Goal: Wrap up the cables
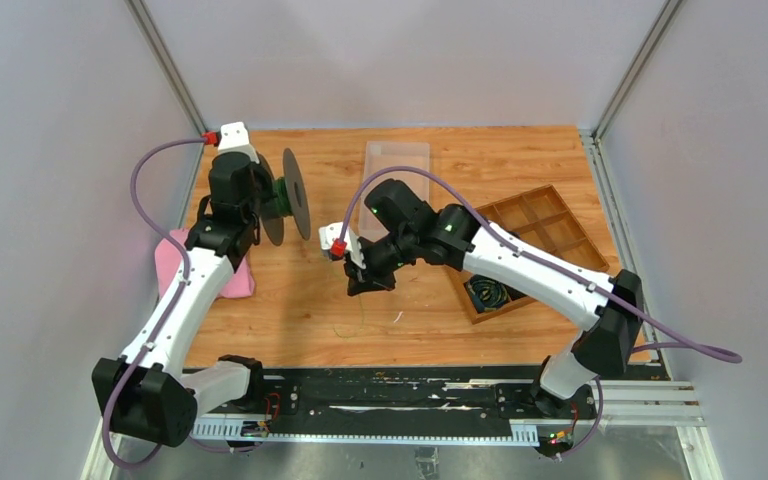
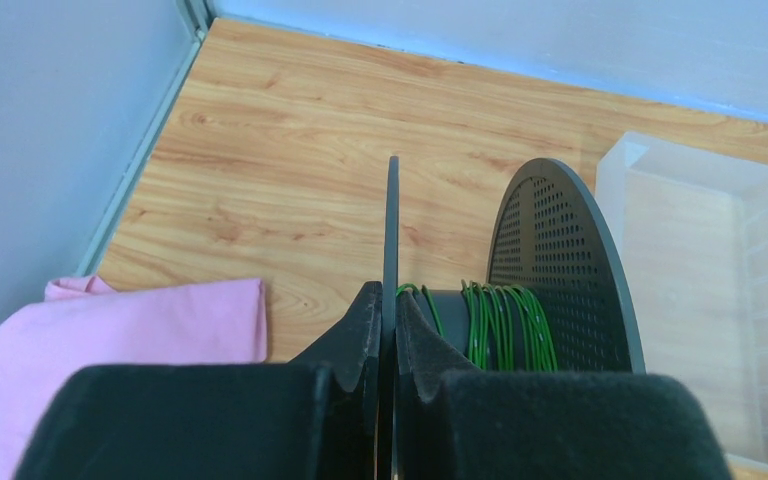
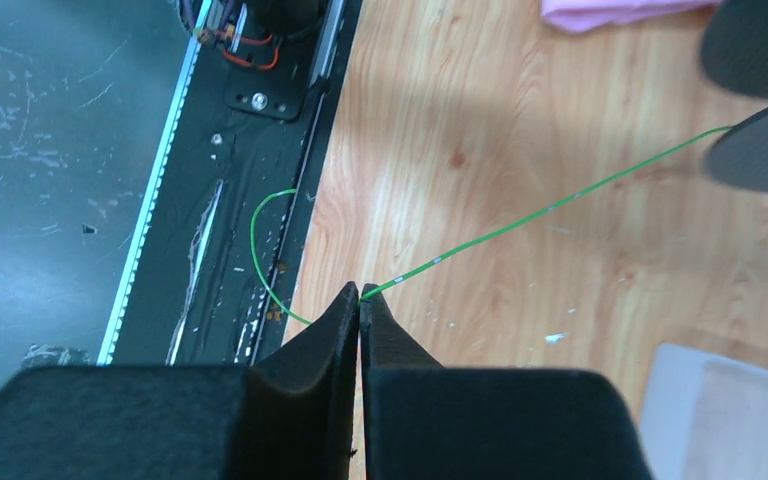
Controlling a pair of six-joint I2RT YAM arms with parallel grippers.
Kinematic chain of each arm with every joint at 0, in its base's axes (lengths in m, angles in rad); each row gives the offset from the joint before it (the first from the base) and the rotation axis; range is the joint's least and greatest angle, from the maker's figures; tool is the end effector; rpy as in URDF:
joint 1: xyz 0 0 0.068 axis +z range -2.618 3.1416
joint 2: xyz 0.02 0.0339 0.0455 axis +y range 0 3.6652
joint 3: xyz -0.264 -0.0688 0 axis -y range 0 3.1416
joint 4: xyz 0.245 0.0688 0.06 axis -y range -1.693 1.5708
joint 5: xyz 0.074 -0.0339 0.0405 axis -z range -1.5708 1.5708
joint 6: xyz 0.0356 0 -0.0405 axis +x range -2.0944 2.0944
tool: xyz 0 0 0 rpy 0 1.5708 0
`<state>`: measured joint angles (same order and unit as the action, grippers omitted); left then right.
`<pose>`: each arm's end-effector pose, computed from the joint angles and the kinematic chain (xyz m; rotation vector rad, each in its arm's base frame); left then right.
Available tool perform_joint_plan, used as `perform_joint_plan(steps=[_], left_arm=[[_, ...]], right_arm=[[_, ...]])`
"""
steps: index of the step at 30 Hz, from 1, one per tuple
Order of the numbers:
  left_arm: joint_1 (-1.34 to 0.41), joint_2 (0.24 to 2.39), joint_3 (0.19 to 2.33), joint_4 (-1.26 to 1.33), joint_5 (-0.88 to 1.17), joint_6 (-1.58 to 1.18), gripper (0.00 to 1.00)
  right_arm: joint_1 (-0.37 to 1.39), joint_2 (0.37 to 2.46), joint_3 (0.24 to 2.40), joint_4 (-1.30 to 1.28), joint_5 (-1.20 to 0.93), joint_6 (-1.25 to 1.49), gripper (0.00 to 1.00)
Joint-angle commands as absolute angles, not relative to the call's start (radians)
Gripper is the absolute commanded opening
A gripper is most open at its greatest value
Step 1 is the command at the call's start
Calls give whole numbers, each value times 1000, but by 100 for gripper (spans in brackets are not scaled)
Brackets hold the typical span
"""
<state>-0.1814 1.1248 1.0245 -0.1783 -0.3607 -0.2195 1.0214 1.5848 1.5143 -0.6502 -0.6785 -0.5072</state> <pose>0.2571 -0.0344 0.3573 -0.2840 1.8092 0.0518 0.1630 0.3091 0.3529 -1.8420 1.3948 1.0413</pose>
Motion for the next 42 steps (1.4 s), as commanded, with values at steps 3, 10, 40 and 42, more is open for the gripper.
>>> perform_joint_plan(steps=[3,10,40,42], left_arm=[[-215,1087,992,-10,-425,-116,0],[-236,1068,944,-4,-353,-82,0],[-413,986,783,-25,-100,138,0],[-414,981,778,-26,-77,141,0]], right_arm=[[1039,1557,1676,-814,-678,-521,1],[1000,1574,1823,-819,-627,-466,1],[849,1718,2088,-719,-313,-410,1],[834,1719,2085,-711,-306,-414,1]])
